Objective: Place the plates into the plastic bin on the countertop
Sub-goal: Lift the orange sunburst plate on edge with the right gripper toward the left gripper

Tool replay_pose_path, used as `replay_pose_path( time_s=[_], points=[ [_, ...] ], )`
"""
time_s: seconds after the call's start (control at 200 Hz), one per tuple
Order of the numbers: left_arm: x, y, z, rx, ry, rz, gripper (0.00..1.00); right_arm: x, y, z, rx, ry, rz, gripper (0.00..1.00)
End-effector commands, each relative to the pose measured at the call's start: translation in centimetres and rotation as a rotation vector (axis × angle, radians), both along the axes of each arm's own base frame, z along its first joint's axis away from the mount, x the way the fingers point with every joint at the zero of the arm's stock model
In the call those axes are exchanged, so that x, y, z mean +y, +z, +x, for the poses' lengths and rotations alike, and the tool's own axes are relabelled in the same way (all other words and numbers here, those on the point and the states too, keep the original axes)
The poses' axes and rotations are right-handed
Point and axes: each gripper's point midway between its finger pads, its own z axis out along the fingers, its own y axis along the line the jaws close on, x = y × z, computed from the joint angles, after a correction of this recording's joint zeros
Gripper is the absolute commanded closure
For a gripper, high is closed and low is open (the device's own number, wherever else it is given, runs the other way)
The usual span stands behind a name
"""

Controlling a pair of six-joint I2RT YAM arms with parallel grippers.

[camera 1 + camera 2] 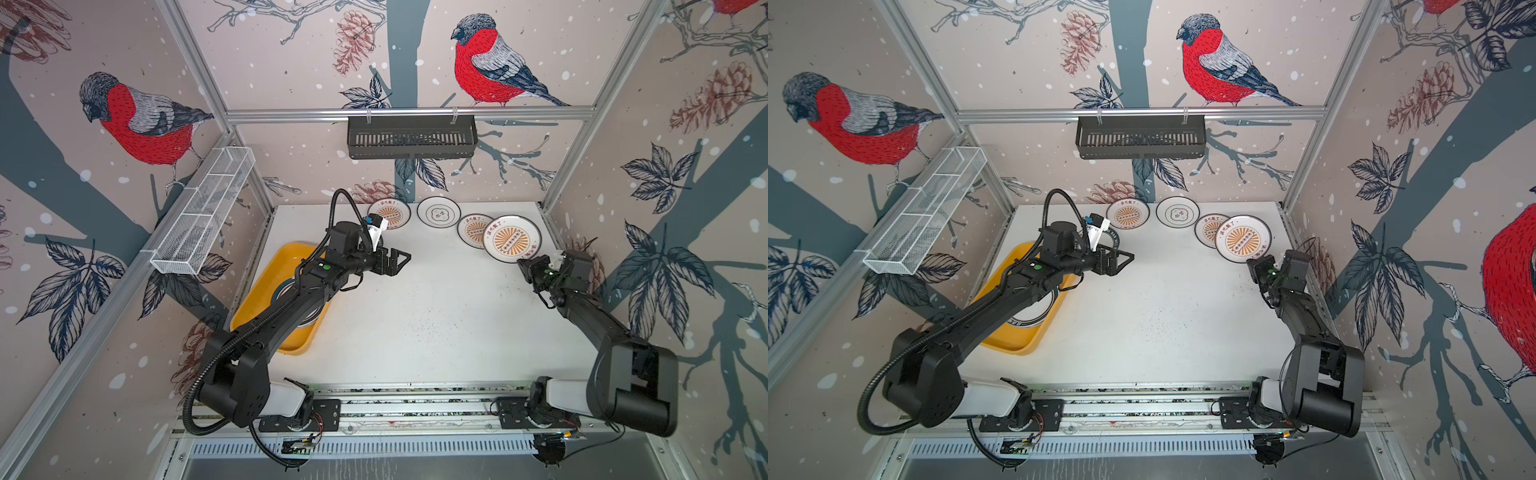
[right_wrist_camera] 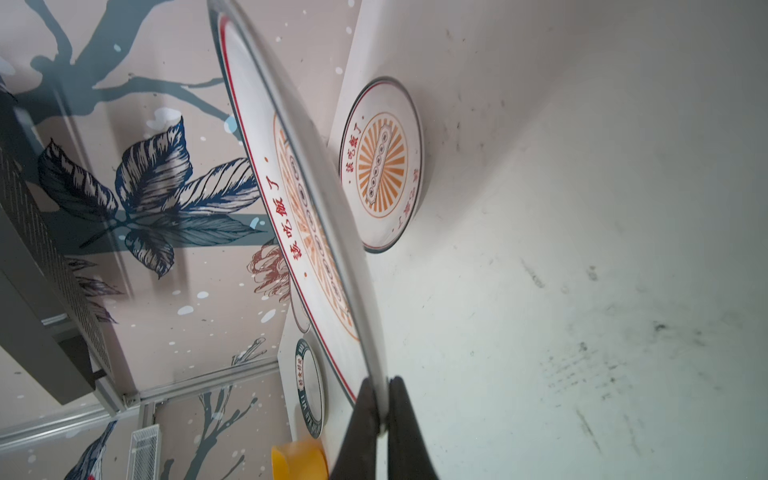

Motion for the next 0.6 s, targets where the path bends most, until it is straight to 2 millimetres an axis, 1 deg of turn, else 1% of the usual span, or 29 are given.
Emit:
replay_pose_path(
  time_s=[0.0, 0.1, 0.205, 0.32, 0.595],
  points=[
    [0.2, 0.0, 0.5, 0.015, 0.023, -0.002, 0.04, 1.9, 1.4, 0.3, -0.042, 0.076, -0.012, 0.97],
    [0.8, -0.5, 1.0, 0.036, 0.055, 0.011, 0.04, 3.2, 1.9, 0.5, -0.055, 0.115, -0.022, 0.97],
    [1.4, -1.1, 1.6, 0.071, 0.083, 0.010, 0.04, 4.0, 1.7, 0.6, -0.043, 0.142, -0.025, 0.97],
    [2.5, -1.6, 2.5, 0.108, 0.126, -0.002, 0.04, 5.4, 2.2, 0.9, -0.062, 0.188, -0.021, 0.97],
    [5.4, -3.1, 4.6, 0.208, 0.220, -0.054, 0.06, 10.4, 2.7, 1.7, -0.078, 0.352, -0.005, 0.97]
  ],
)
